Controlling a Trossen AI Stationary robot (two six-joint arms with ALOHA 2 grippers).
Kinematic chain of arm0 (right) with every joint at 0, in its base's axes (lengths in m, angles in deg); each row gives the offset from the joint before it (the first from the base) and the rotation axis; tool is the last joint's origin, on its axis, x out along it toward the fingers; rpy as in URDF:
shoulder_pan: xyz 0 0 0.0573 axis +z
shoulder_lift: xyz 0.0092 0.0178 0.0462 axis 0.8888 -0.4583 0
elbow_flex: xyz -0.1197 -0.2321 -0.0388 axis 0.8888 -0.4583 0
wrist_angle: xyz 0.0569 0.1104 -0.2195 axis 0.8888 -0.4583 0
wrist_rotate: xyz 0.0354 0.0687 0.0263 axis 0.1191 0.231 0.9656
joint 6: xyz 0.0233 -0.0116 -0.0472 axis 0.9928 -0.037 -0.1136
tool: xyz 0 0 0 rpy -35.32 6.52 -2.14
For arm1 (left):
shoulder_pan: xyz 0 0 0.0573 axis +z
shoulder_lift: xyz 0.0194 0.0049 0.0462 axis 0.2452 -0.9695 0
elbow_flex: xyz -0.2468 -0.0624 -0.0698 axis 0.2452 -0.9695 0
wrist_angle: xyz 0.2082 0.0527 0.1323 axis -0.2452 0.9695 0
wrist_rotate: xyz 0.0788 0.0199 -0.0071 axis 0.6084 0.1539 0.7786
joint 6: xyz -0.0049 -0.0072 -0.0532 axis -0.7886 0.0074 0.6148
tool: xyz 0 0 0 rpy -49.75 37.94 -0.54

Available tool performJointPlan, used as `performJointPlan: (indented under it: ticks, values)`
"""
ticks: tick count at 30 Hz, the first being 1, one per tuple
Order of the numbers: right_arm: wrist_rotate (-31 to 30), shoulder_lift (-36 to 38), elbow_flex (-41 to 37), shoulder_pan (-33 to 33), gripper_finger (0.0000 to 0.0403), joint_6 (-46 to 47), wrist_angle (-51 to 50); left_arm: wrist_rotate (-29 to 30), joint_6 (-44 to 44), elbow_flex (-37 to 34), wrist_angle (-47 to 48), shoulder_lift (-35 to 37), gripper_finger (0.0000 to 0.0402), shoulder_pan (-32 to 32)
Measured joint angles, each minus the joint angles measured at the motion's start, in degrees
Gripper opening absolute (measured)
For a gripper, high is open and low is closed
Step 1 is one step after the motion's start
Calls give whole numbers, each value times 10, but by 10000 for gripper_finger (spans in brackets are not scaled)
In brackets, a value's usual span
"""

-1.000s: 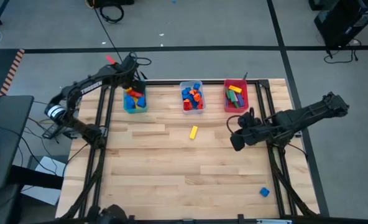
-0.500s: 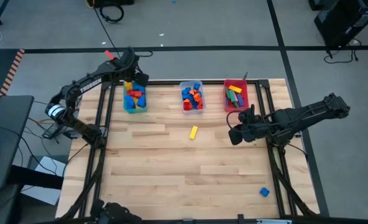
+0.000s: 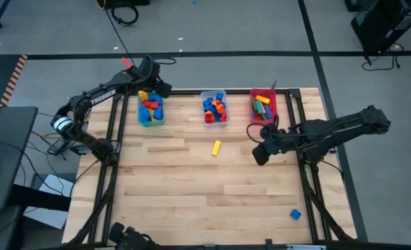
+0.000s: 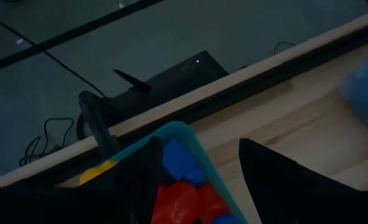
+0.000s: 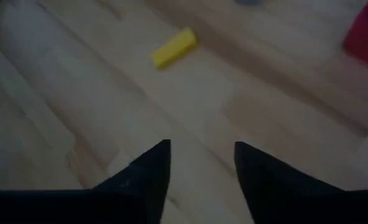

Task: Sort blocks by size
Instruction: Put the blue 4 stud game piece into the transparent bin

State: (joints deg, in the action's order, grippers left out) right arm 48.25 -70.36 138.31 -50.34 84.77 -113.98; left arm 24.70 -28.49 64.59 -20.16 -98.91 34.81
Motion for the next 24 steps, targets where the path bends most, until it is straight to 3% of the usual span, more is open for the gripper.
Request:
performJointPlan:
  ticks: [6,10,18,24]
  values:
    - [98,-63,0,-25,264,13,13,0,0,0,-12,0,222,-9]
    - [157,-106,0,-36,293,0,26,0,0,0,-16,0,222,-15]
    - [367,-209,0,-52,299,110,-68,3,0,0,-15,7,222,-59]
    - [408,-267,0,6,299,96,-77,27,26,0,-17,32,222,-138]
